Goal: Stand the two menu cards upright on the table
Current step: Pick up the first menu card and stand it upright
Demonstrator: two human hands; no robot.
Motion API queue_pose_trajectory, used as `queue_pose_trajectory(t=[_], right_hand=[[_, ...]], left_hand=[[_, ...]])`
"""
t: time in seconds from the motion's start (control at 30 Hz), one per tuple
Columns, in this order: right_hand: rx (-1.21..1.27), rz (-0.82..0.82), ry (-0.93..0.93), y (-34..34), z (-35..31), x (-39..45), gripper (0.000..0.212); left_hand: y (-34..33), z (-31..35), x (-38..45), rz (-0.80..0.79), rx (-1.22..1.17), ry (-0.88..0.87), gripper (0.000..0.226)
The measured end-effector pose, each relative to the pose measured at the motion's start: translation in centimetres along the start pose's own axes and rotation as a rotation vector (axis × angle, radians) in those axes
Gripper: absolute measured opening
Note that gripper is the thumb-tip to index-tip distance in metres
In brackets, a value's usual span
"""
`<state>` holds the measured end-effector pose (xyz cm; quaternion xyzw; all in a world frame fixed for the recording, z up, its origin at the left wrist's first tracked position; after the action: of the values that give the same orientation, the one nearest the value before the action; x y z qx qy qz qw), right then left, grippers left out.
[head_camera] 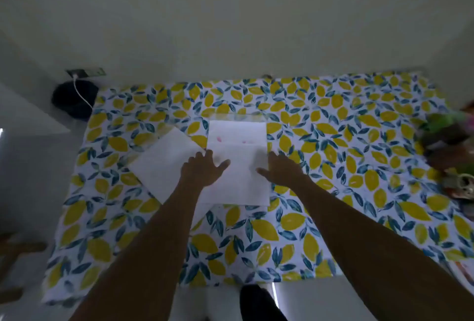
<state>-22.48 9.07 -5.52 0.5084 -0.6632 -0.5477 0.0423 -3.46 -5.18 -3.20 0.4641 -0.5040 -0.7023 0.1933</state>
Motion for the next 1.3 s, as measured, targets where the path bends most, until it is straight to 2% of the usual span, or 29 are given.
queue_pose_trajectory(t=[0.1, 0.23, 0.33, 0.43, 0.53, 0.67, 0.77, 0.9, 1.0, 1.2, 1.3], right_hand=[[0.107, 0.031, -0.017, -0.6, 1.3, 1.5, 0.067], [0.26, 0.076, -0.038, -1.2, 1.5, 2.0, 0.061], [0.369, 0.097, -0.056, -1.4, 1.6, 1.9, 0.054], [0.448, 0.123, -0.085, -1.3, 2.5, 1.2, 0.038], [0.52, 0.135, -0.103, -0.9, 3.3, -0.3, 0.036], [0.52, 0.192, -0.029, -0.1, 4.1, -2.5, 0.029], [0.537, 0.235, 0.056, 1.6, 4.5, -5.8, 0.031], [0.863, 0.186, 0.091, 2.4, 5.9, -10.3, 0.038], [0.908, 0.195, 0.128, 2.9, 6.9, -11.7, 0.034], [1.004, 0.179, 0.122, 5.3, 6.9, -11.8, 0.034], [0.901, 0.202, 0.192, 7.8, 6.1, -9.9, 0.038]], left_hand=[[-2.5, 1.2, 1.4, -0.05, -0.092, 0.053, 0.084], [-2.8, 1.8, 1.4, 0.031, -0.116, 0.145, 0.08], [-2.5, 1.2, 1.7, -0.011, -0.278, 0.213, 0.078], [-2.9, 0.4, 1.6, -0.058, -0.387, 0.224, 0.076], [-2.7, 0.1, 0.5, -0.037, -0.399, 0.213, 0.065], [-2.1, -0.3, -2.3, 0.018, -0.37, 0.163, 0.04], [-1.9, -0.7, -4.7, 0.091, -0.305, 0.07, 0.039], [-1.9, -1.3, -7.2, 0.189, -0.318, -0.05, 0.036], [-1.7, -0.8, -8.6, 0.217, -0.259, -0.117, 0.048], [1.4, 0.3, -10.2, 0.298, -0.21, -0.235, 0.032], [3.3, 0.5, -8.9, 0.27, -0.196, -0.261, 0.024]])
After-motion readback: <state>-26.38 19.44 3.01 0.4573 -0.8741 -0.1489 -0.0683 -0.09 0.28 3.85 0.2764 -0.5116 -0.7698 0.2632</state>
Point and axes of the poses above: each hand's wrist, its own x-axis towards the middle knuckle, its own y-axis out of the back of the hand, z = x × y, the point moved 7 cm from there along x, towards the middle knuckle, and after that the axes turned 10 degrees about x, right-handed, at the moved point
